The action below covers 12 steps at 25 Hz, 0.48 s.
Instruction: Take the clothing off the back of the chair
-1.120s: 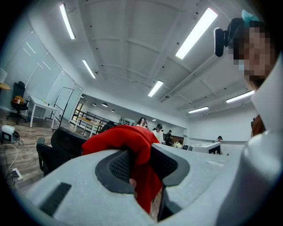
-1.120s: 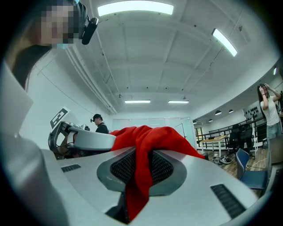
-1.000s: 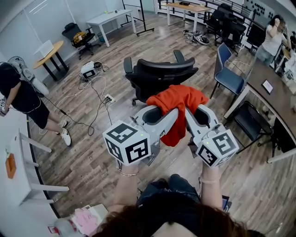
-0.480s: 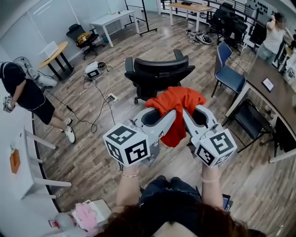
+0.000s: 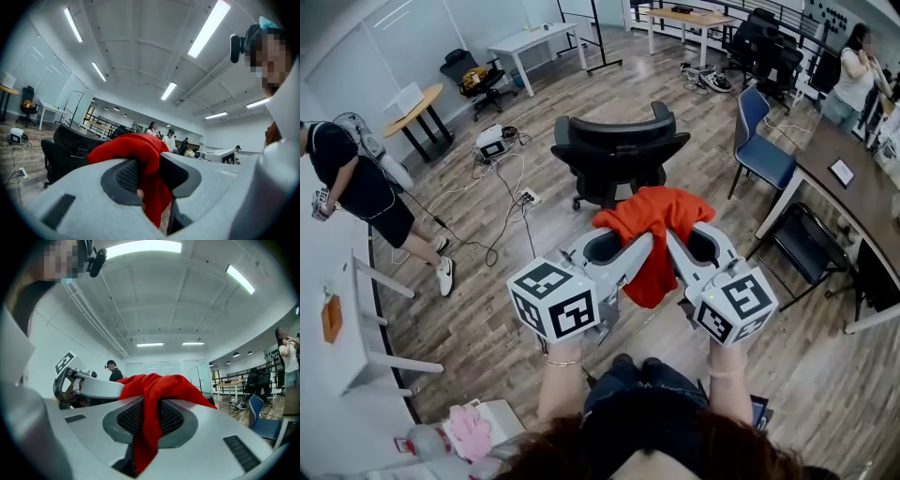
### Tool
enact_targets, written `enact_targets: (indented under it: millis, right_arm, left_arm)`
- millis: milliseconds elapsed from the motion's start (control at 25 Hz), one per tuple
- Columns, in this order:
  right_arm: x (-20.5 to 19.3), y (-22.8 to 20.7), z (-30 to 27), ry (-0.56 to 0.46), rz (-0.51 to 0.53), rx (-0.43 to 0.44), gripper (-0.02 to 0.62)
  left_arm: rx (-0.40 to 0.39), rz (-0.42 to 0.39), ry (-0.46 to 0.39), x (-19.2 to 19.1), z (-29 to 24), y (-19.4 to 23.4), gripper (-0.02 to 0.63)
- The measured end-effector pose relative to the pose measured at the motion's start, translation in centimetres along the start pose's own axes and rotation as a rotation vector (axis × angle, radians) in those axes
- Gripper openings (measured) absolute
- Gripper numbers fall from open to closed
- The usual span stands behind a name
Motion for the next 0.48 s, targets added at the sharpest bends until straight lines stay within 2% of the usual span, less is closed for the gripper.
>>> enact_targets:
  millis: [480]
  right_arm:
    - [-0.18,0.61,0.8,0.022,0.008,0.02,0.067]
  left_arm:
    - [0.005,0.006,-0.002,-0.34,0.65,-0.83,0.118]
Point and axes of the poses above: the fingertips, and each gripper's own axes: z backward along the fingers, y to its left, x out of its top, the point moved 6 cm from there along z, backward along the fingers, and after that the axes turned 11 degrees about -z, right-handed, at the moved point
